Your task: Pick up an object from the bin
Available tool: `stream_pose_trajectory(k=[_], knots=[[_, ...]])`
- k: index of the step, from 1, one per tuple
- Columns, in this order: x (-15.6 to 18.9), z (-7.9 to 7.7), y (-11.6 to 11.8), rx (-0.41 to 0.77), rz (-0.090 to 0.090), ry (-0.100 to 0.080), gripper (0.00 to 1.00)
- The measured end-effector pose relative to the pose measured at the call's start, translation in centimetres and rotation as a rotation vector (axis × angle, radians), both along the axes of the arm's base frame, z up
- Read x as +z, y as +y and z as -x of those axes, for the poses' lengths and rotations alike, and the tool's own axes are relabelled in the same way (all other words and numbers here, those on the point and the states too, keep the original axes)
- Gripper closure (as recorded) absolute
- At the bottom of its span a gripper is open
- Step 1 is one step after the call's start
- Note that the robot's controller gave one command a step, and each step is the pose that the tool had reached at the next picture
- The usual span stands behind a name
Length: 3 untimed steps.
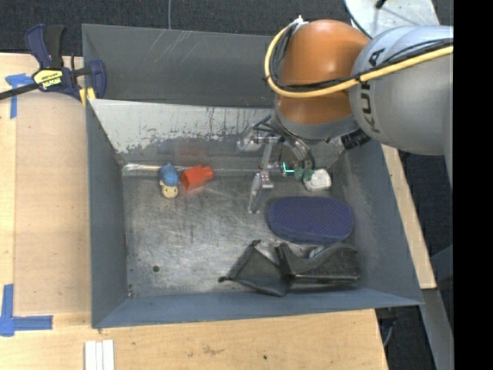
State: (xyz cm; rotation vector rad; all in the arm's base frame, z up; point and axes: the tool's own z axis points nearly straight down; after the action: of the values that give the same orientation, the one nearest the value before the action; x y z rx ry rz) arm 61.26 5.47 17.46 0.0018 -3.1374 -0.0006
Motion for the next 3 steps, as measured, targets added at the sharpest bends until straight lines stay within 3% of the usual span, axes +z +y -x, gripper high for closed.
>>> stream_pose_trajectory(k=[1,2,3], knots=[[-4.7,5.6,-11.0,-0.094,0.004,-0.001,0.0],[-10.3,5.8,-13.1,-0.093,-0.001,-0.016,0.0],[-9.8,5.5,-13.1,-0.093,0.001,-0.03,1.0]])
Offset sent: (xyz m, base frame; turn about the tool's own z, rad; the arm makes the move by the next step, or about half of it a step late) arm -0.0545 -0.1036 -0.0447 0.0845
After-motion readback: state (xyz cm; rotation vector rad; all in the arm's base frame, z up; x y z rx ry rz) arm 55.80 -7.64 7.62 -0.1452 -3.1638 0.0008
